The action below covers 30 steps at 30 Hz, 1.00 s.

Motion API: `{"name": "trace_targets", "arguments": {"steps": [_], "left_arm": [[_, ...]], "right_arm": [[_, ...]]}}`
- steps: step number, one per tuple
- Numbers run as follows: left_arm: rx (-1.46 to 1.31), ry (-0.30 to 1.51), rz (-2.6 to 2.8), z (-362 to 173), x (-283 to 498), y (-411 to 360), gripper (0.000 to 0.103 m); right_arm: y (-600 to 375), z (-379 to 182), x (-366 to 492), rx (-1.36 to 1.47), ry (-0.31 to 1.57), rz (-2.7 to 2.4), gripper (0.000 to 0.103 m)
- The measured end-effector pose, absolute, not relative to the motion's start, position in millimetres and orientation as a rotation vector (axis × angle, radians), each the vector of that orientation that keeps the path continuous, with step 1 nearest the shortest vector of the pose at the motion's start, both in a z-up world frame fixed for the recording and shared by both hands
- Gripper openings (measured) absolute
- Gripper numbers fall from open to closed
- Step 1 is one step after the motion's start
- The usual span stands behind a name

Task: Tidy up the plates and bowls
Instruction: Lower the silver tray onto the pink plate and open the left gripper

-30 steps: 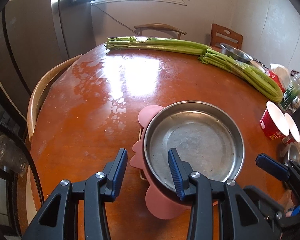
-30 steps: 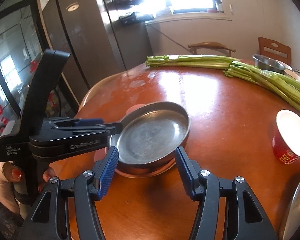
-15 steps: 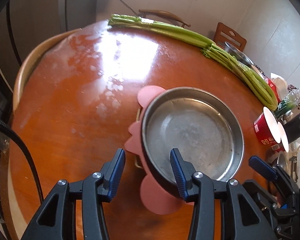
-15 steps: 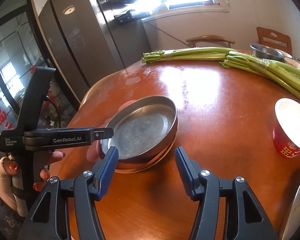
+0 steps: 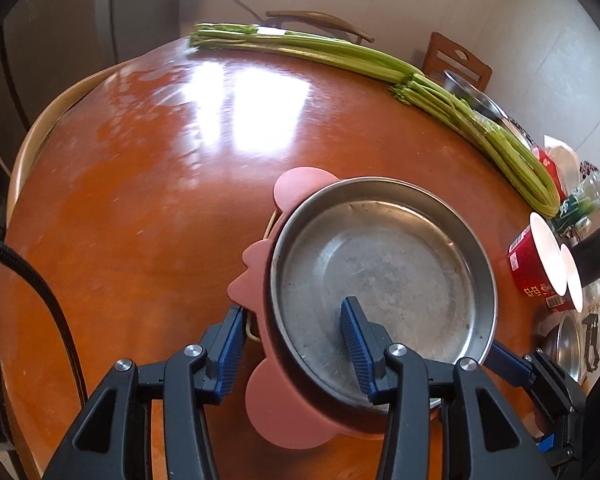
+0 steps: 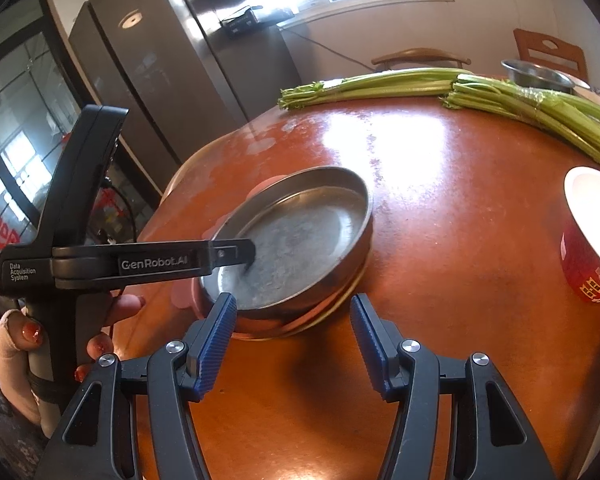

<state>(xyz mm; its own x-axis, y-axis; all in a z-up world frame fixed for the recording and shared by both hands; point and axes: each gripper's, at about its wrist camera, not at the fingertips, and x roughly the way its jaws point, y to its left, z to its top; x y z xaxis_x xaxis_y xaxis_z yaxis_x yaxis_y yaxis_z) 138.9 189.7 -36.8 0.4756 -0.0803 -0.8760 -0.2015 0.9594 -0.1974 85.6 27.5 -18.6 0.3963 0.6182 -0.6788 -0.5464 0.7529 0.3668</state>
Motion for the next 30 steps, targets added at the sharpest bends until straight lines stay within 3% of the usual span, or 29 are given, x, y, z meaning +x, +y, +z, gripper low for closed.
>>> {"name": "trace_targets", "arguments": {"steps": [30], "left_arm": [[-0.197, 1.023, 0.149, -37, 186, 138, 0.048]], "right_arm": [[-30, -20, 114, 0.179, 0.824, 0.578, 0.061]]}}
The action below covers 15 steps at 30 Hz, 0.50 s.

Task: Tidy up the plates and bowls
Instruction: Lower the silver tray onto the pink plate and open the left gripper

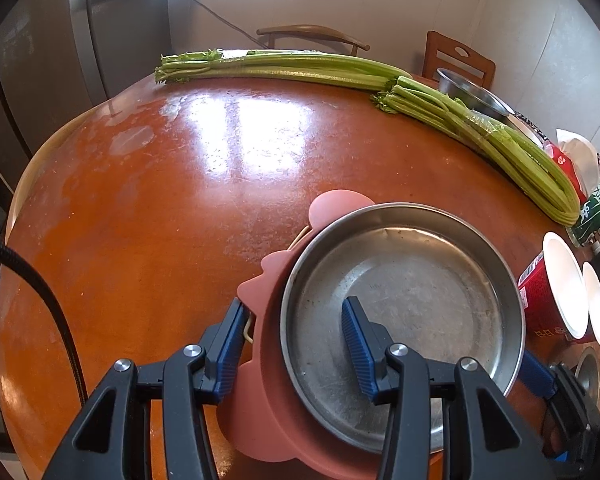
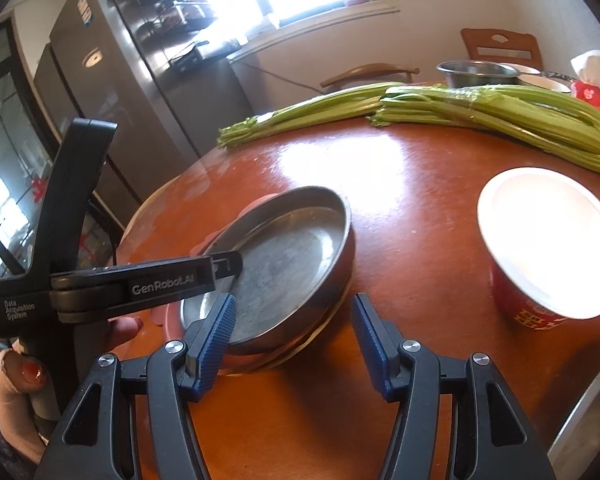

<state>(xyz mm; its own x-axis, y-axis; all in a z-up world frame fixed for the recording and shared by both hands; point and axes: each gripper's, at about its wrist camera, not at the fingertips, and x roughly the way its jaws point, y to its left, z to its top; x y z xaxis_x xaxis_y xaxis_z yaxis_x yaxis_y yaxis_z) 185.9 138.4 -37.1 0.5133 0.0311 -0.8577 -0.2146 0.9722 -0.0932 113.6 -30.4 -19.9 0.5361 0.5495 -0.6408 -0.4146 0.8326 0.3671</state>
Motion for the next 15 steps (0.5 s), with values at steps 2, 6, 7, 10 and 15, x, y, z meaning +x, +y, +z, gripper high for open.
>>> {"name": "trace_targets", "arguments": {"steps": [2, 6, 7, 10, 15], "left_arm": [[-0.195, 1.02, 0.151, -37, 186, 138, 0.048], [-0.199, 1.016, 0.147, -36, 185, 140, 0.048], [-0.204, 1.014, 0.148, -36, 184, 141, 0.048], [-0.212, 1.01, 0.154, -35, 183, 144, 0.048], [-0.233, 0.999, 0.165, -32, 179, 150, 0.048]], "right_arm": [[-31, -18, 114, 0.191, 0.812, 0.573, 0.062], [-30, -16, 116, 0.19, 0.798, 0.571, 0.062], [-30, -16, 116, 0.191, 0.798, 0.572, 0.062], [-30, -17, 119, 0.195, 0.8, 0.567, 0.062], [-29, -17, 117, 0.187, 0.795, 0.568, 0.063]]}}
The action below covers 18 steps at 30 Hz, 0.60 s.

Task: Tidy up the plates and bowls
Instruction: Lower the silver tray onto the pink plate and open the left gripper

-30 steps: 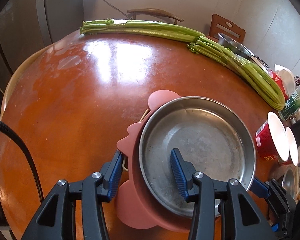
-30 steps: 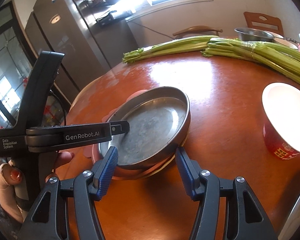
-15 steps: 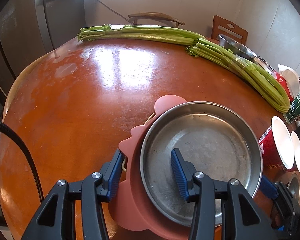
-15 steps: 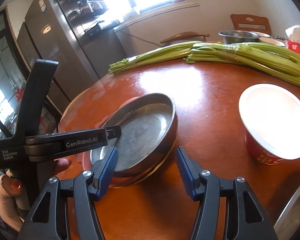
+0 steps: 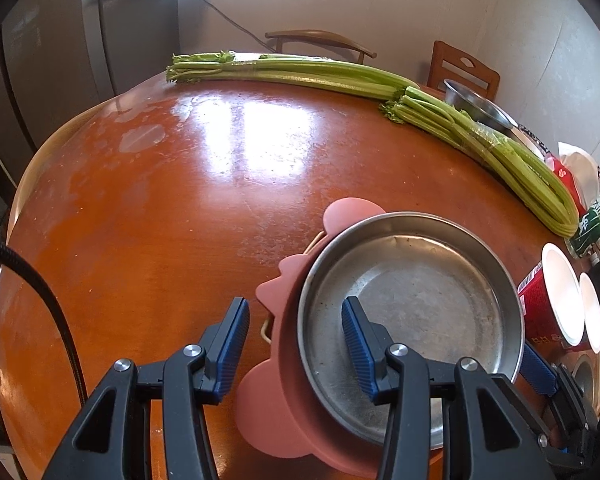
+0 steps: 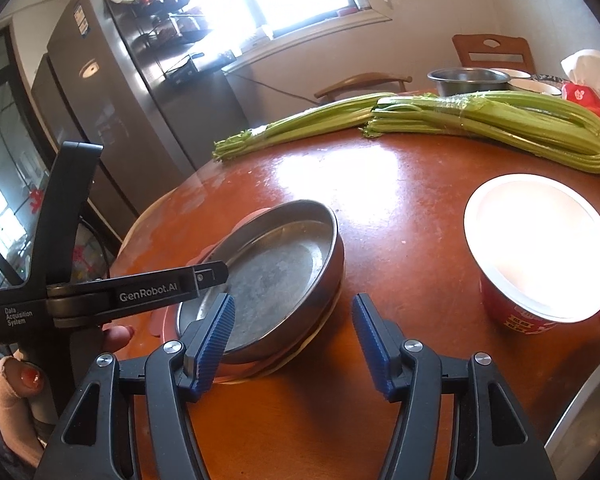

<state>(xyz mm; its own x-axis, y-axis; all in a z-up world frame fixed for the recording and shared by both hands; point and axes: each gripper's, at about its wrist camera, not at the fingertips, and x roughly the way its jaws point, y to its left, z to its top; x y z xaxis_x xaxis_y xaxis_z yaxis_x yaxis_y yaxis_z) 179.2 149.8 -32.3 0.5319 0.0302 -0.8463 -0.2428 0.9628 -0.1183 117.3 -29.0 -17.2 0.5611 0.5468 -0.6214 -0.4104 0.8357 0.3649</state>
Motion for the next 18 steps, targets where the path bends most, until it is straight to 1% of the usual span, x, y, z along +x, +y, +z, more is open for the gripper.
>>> {"name": "trace_targets", "arguments": {"steps": [7, 18], "left_arm": [[-0.234, 0.959, 0.191, -19, 166, 152, 0.048], [-0.225, 0.901, 0.22, -2, 134, 144, 0.048]], "right_arm": [[-29, -15, 115, 0.187, 0.775, 0.574, 0.065], [-36, -3, 102, 0.165, 0.691, 0.504, 0.068]]}}
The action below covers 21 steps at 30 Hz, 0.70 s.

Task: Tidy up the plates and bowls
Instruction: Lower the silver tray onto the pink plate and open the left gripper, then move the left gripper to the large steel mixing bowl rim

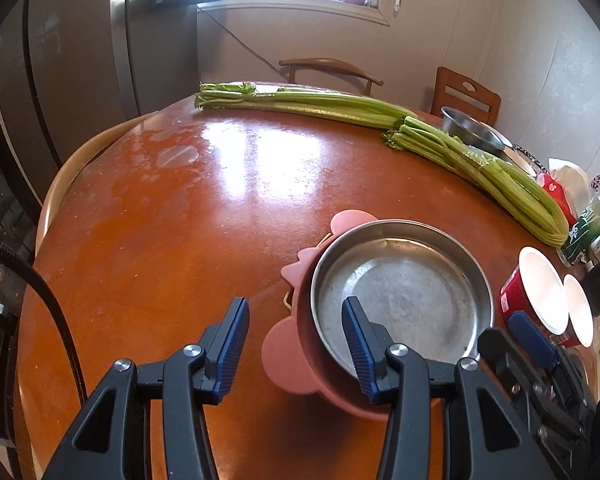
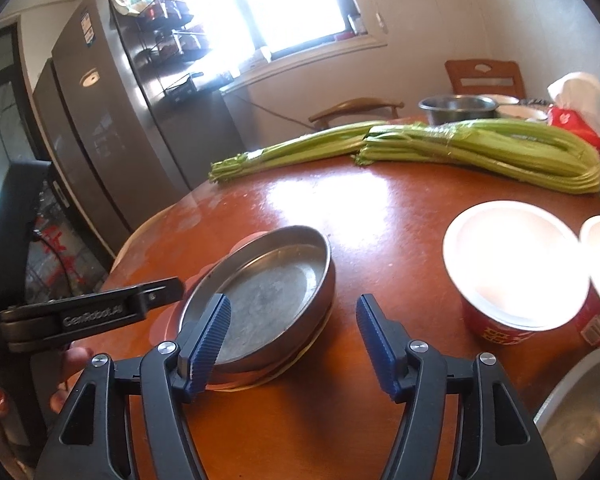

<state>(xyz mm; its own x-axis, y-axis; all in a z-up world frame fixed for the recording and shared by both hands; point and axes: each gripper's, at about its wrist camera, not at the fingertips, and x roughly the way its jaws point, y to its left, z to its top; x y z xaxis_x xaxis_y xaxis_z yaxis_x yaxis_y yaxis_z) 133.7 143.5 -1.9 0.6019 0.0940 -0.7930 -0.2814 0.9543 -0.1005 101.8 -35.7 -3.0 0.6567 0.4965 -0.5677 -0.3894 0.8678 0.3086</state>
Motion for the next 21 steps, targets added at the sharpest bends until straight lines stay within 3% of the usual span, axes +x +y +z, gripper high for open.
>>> {"name": "trace_targets", "arguments": {"steps": [21], "left_arm": [[-0.195, 0.777, 0.197, 38, 73, 110, 0.051]], "right_arm": [[-57, 42, 42, 0.086, 0.579, 0.496, 0.071]]}}
